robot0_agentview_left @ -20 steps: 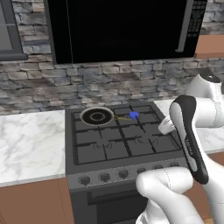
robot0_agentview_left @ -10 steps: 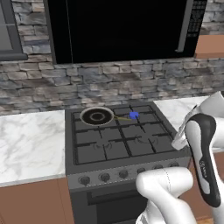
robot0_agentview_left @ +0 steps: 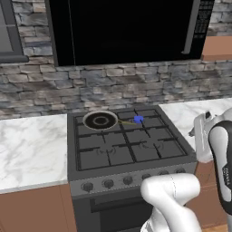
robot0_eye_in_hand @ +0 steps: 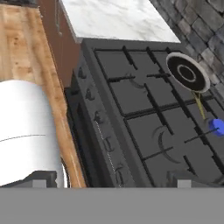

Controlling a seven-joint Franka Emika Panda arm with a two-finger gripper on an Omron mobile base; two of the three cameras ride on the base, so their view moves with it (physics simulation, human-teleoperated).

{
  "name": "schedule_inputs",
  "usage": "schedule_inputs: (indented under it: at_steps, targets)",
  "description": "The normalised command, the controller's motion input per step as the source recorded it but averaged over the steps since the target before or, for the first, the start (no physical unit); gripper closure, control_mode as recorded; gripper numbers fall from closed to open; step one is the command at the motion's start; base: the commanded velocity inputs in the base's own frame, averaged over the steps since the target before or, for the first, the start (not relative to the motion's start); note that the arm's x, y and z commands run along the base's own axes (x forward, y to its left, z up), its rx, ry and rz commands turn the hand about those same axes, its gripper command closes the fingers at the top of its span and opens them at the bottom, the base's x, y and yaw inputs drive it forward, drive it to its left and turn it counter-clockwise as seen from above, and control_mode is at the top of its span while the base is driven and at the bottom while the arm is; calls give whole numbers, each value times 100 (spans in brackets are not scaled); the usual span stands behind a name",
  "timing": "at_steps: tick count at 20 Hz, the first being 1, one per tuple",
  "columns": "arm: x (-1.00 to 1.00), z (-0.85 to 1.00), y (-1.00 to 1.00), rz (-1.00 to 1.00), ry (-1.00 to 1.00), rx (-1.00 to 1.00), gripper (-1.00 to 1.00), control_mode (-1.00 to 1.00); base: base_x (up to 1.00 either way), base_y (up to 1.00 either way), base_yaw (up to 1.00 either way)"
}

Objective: Turn off the rear right burner of the stove.

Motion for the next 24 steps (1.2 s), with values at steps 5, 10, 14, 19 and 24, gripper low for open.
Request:
schedule_inputs:
  at_steps: [5, 10, 14, 19, 24]
  targets:
    - [0, -53, 2, 19, -29, -17, -100, -100, 0, 0, 0]
    - [-3, -40, 0, 7, -29, -5, -100, -100, 0, 0, 0]
    - [0, -43, 0, 0, -10, 0, -100, -100, 0, 0, 0]
    - [-2, -40, 0, 0, -21, 0, -100, -100, 0, 0, 0]
    - [-13, -40, 0, 1, -33, 0, -100, -100, 0, 0, 0]
